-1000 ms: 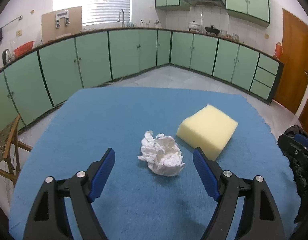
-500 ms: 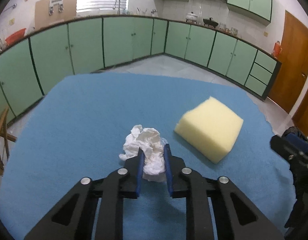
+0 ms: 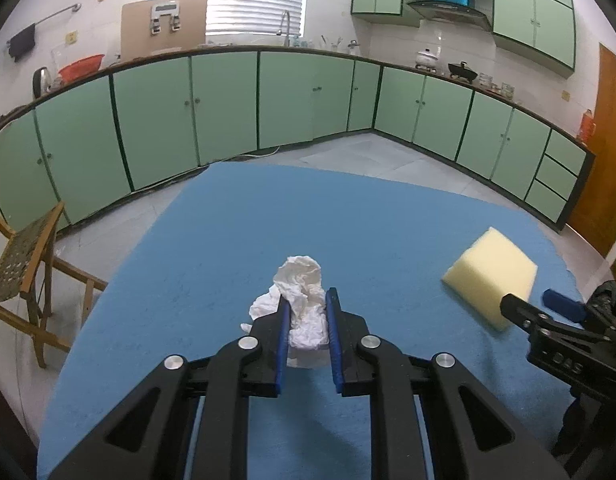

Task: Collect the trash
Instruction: 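Grasp the white tissue ball with the left tool while the right tool grasps the yellow sponge, then carry the tissue and yellow sponge over the black bin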

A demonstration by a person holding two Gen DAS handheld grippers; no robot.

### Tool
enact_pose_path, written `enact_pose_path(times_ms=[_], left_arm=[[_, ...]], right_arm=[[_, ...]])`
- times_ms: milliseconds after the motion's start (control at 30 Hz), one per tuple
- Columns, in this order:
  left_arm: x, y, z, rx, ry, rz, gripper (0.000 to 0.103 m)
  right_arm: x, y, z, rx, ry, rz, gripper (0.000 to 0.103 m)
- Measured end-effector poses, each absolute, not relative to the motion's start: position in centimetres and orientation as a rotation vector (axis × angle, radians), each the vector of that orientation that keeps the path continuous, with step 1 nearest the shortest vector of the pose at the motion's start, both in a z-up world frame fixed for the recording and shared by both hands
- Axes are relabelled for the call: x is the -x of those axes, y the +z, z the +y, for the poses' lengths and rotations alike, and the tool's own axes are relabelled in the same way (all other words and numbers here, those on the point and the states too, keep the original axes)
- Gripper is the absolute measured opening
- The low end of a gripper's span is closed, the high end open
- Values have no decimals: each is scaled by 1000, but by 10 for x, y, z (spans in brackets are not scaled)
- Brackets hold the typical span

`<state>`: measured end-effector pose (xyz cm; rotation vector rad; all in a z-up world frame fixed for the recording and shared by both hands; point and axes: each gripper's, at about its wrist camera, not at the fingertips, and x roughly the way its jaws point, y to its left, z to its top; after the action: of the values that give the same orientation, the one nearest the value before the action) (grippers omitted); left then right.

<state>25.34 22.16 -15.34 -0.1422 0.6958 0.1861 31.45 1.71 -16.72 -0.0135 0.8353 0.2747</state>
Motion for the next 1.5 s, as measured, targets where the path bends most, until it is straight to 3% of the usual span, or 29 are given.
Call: enact_pose_path(times_ms=[67, 167, 400, 933, 1500], left_arm=[[-253, -155, 224, 145, 188, 696, 17], [-254, -158, 224, 149, 189, 696, 17], [-254, -161, 223, 157, 188, 701, 17], [-242, -137, 192, 149, 112, 660, 17], [-215, -66, 111, 122, -43, 560, 17]], right_arm=[[-317, -169, 20, 8, 276, 848, 72], [-320, -170, 25, 1, 318, 862, 54], [-315, -164, 19, -39, 353, 848, 43], [-267, -117, -24, -60, 370, 761, 41], [-214, -56, -99, -70, 309, 658, 40]])
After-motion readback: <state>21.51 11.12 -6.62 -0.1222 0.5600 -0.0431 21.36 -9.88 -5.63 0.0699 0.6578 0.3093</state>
